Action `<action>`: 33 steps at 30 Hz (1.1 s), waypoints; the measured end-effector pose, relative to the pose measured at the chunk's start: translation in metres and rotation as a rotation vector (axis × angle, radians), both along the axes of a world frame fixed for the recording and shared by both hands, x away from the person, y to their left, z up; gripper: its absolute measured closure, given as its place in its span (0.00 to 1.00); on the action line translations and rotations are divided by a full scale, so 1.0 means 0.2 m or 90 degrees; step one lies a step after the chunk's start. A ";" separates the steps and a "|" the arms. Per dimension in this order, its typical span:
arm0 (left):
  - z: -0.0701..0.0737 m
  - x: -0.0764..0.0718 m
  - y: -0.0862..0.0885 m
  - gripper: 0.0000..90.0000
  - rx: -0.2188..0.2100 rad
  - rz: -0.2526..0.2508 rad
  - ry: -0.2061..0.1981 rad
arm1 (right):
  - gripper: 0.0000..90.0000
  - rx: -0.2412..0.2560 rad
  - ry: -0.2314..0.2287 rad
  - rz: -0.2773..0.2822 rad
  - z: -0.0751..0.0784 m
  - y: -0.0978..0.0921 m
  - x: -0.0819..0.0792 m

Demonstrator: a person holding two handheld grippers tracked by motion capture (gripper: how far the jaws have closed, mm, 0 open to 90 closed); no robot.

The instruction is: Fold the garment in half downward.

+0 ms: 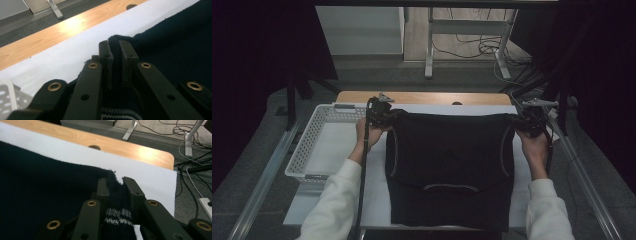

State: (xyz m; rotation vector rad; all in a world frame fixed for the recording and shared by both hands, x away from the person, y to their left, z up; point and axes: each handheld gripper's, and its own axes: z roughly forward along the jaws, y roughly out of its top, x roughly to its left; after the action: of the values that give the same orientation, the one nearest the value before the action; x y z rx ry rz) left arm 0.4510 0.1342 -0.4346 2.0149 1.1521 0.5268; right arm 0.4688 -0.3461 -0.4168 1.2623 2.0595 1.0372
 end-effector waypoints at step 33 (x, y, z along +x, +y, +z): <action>-0.15 -0.34 -0.14 0.33 0.013 -0.159 0.037 | 0.33 0.024 0.035 0.137 -0.20 0.17 -0.38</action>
State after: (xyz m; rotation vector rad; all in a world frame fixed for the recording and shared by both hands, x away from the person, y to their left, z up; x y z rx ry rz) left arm 0.3833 0.1066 -0.4637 2.1651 0.9137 0.3576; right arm 0.3927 -0.3113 -0.4573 1.1159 2.2659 1.1532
